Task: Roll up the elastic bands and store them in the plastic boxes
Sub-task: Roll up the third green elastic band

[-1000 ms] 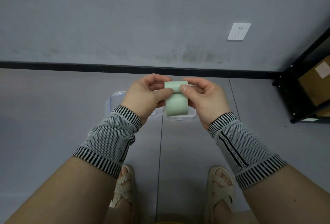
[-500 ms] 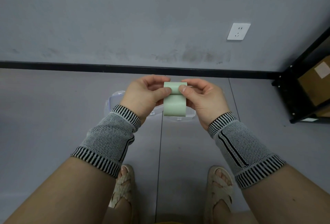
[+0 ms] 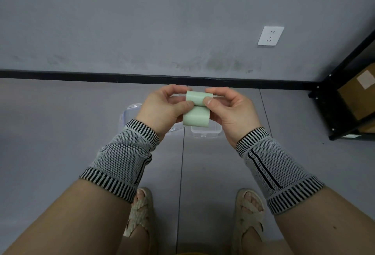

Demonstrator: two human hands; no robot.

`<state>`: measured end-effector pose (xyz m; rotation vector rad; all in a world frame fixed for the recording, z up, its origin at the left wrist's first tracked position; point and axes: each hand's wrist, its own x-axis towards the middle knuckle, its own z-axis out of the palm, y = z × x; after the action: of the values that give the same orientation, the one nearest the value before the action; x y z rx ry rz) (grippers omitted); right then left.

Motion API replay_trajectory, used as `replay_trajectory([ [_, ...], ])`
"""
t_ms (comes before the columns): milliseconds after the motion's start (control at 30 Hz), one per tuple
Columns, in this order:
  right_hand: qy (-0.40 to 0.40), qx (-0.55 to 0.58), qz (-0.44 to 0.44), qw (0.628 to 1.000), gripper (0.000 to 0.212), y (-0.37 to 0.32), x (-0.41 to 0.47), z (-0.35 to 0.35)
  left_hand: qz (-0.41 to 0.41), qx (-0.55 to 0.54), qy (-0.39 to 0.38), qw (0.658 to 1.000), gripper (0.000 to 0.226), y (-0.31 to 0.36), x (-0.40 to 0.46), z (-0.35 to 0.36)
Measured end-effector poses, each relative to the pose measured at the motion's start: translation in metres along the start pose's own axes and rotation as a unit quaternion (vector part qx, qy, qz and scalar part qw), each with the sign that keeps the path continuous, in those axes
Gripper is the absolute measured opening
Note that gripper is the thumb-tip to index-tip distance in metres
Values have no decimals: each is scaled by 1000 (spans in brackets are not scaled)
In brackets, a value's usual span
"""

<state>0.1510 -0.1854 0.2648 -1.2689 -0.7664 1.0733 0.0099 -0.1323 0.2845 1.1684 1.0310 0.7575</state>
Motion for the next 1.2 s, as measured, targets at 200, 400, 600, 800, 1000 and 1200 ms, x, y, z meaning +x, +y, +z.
replay_trajectory([
  [200,-4,-53,-33,998,25,2,0,1,7,-8,15,1000,16,1,1,1],
  [400,-1,-19,13,1000,16,3,1,2,27,14,20,999,20,-1,1,0],
  [600,5,-45,-16,999,20,3,1,-1,-8,19,25,999,26,-1,3,0],
  [800,-7,-18,3,1000,17,3,1,0,6,34,19,999,19,-1,4,-4],
  [1000,2,-22,-10,1000,14,3,2,1,9,-7,49,999,29,-1,4,2],
  [1200,-5,3,-8,1000,18,7,3,3,-25,-30,79,996,27,0,4,5],
])
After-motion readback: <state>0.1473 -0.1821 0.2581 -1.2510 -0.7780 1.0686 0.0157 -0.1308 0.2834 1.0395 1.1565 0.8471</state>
